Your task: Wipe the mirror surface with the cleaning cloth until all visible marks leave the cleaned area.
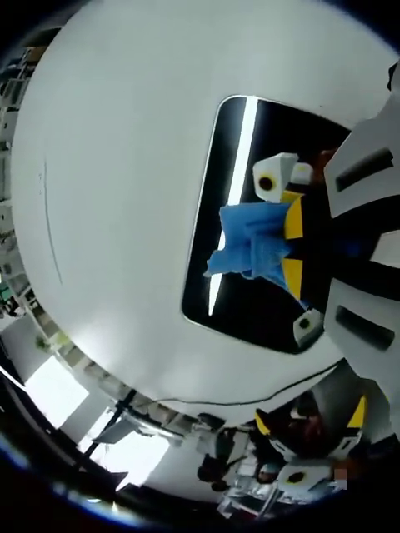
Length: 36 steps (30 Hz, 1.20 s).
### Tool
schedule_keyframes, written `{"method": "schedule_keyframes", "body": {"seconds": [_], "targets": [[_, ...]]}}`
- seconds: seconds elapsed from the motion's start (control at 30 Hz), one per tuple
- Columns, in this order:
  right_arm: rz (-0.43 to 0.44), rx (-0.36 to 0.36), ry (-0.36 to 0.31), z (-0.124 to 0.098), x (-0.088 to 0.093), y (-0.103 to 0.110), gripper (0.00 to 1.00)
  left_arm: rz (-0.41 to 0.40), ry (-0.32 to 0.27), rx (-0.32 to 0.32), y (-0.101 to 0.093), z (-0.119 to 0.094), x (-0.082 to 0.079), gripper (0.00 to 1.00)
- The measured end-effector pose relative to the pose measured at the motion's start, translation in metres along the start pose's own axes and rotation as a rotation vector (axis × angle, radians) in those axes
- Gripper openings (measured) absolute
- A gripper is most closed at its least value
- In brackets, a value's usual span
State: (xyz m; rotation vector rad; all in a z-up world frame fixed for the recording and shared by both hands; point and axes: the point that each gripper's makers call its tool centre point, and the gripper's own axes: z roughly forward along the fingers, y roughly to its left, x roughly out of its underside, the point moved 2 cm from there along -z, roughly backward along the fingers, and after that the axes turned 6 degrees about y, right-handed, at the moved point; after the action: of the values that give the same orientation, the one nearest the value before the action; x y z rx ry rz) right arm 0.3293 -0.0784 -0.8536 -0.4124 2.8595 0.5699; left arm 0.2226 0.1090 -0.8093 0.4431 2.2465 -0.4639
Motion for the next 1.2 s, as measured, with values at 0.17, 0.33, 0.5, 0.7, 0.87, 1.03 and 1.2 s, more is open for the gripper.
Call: {"method": "schedule_keyframes", "body": {"seconds": [0.17, 0.33, 0.5, 0.7, 0.87, 1.03, 1.2], "targets": [[0.040, 0.002, -0.003, -0.008, 0.005, -0.022, 0.00, 0.005, 0.003, 0.009, -0.001, 0.001, 0.000, 1.00], [0.069, 0.001, -0.004, -0.015, 0.009, -0.035, 0.00, 0.010, 0.005, 0.016, -0.002, 0.001, -0.001, 1.00], [0.087, 0.012, -0.002, -0.020, 0.011, -0.048, 0.00, 0.012, 0.004, 0.022, -0.003, 0.002, -0.001, 0.99], [0.087, 0.034, 0.006, -0.026, 0.016, -0.060, 0.00, 0.010, 0.000, 0.026, -0.003, 0.001, -0.001, 0.99], [0.095, 0.063, 0.024, -0.029, 0.018, -0.071, 0.00, 0.014, 0.001, 0.031, -0.005, 0.001, -0.001, 0.99], [0.044, 0.115, 0.042, -0.033, 0.021, -0.072, 0.00, 0.023, 0.001, 0.043, -0.006, 0.002, -0.001, 0.99], [0.045, 0.128, 0.043, -0.034, 0.023, -0.075, 0.00, 0.023, 0.003, 0.044, -0.007, 0.002, -0.001, 0.99]]}}
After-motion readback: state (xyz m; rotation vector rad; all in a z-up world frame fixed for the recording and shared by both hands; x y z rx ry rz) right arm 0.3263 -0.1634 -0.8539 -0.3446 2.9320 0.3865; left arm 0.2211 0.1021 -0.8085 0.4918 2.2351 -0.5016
